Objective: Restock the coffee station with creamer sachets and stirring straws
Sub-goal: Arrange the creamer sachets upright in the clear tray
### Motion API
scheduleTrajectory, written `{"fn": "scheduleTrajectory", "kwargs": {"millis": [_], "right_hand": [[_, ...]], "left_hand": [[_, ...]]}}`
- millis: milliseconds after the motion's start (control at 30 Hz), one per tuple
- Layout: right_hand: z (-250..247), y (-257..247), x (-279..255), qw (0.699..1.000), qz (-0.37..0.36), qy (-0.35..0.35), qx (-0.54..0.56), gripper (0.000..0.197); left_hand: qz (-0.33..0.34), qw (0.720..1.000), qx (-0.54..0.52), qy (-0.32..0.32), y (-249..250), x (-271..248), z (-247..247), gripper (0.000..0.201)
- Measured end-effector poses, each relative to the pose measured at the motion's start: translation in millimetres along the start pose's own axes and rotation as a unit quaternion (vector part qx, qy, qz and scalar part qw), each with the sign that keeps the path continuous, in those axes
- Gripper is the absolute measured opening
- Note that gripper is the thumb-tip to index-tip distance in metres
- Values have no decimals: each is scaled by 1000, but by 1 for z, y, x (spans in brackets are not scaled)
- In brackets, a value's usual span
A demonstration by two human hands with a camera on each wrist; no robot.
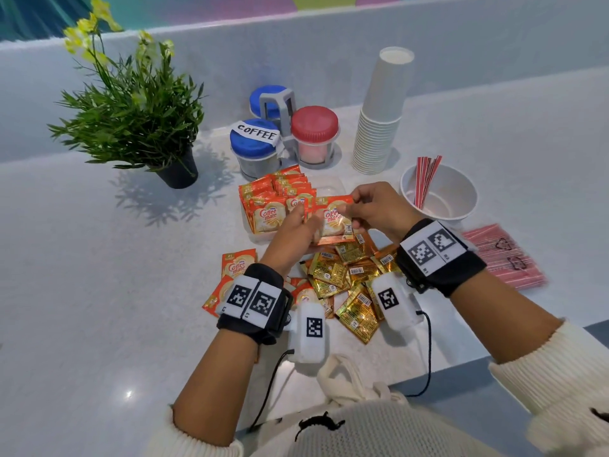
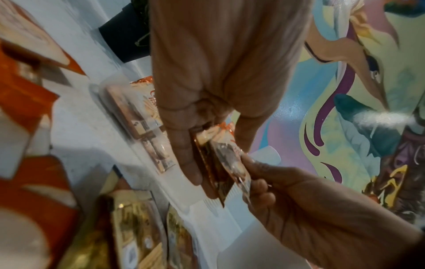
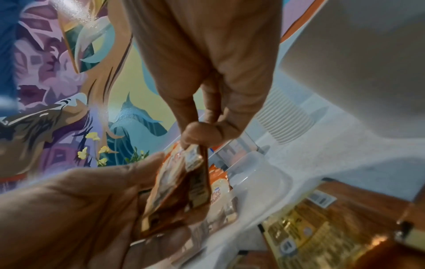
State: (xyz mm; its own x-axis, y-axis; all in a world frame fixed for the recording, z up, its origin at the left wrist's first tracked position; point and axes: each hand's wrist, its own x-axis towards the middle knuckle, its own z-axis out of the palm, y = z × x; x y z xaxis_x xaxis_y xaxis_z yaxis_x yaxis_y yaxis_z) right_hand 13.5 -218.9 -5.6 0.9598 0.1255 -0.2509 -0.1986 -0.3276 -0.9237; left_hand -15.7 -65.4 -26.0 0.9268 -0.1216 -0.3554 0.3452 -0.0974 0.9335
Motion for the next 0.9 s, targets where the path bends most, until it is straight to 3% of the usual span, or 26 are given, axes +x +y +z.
{"fn": "scheduleTrajectory", "kwargs": {"millis": [167,267,367,433,567,700,900], "right_hand": [[14,-1,6,999,0,42,23,24],[19,0,8,999,10,18,26,24],[23,-4,9,1000,-18,-16,19,11],[24,-9,14,999,-30,-14,18,20],[20,-15,31,999,-46,25,-14,22],[19,-9,48,994,-44,67,-78,27],[36,0,57,970,-22,-7,-242,36]], "left_hand": [[26,998,21,44,-5,5,3,48],[46,994,40,87,-5,8,-1,42],[56,990,73,104,2,8,-4,41],[78,985,108,109,8,9,-8,41],[118,964,178,158,20,16,-22,24],[102,915,327,212,20,26,-41,35],[55,889,423,169,10,42,-54,45]]}}
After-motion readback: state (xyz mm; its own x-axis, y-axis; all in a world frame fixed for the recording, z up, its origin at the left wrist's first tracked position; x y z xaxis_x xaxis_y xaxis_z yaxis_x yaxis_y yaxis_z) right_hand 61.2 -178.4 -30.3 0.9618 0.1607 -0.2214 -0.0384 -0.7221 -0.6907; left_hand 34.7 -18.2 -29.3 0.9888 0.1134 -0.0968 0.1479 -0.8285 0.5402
